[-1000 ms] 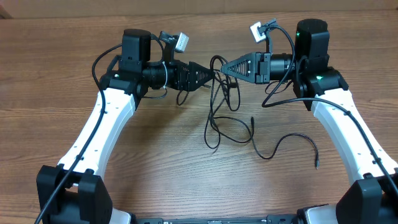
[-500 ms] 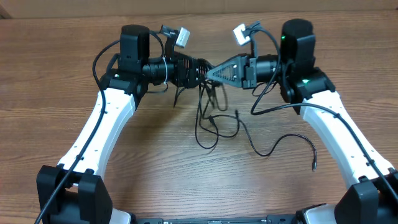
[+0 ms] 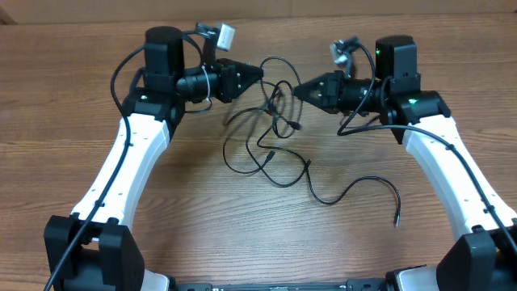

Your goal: Untangle cables

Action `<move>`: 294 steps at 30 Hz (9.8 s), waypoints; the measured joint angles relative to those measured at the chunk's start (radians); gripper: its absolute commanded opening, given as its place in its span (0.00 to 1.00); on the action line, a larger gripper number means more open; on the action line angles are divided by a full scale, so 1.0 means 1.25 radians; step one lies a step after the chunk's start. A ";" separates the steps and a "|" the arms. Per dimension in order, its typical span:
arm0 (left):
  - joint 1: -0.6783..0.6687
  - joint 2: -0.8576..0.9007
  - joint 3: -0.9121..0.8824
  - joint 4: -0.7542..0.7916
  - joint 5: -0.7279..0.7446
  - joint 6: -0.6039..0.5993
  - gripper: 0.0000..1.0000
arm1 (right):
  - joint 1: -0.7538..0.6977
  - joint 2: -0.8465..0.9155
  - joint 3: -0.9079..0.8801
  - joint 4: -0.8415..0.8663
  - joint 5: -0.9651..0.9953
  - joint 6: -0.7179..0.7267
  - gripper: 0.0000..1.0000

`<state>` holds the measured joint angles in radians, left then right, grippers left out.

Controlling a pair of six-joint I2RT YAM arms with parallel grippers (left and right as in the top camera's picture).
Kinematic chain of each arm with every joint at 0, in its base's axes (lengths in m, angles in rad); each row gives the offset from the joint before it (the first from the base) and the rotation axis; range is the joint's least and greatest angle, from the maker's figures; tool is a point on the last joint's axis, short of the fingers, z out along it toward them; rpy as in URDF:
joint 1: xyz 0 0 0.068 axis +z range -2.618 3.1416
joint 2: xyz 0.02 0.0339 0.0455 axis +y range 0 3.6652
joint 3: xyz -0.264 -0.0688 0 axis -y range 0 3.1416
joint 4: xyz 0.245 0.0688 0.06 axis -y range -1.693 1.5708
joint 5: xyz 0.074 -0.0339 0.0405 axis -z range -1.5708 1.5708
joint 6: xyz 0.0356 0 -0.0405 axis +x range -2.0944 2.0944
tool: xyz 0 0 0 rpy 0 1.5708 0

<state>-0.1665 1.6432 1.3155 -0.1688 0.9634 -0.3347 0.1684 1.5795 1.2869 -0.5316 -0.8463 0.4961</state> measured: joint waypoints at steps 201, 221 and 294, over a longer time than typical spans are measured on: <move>-0.035 -0.089 -0.173 -0.446 -0.571 0.082 0.61 | 0.207 0.090 0.523 -0.656 0.781 -0.185 0.55; -0.035 -0.004 -0.213 -0.303 -0.600 0.070 0.04 | 0.207 0.125 0.523 -0.651 0.650 -0.188 0.60; -0.040 -0.085 0.225 -0.739 -0.776 0.193 0.04 | 0.302 0.478 0.523 -0.292 0.186 -0.313 0.58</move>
<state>-0.2165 1.5364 1.5963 -1.0920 -0.0063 -0.0929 0.5465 2.1773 1.9404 -0.8967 -0.6136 0.1047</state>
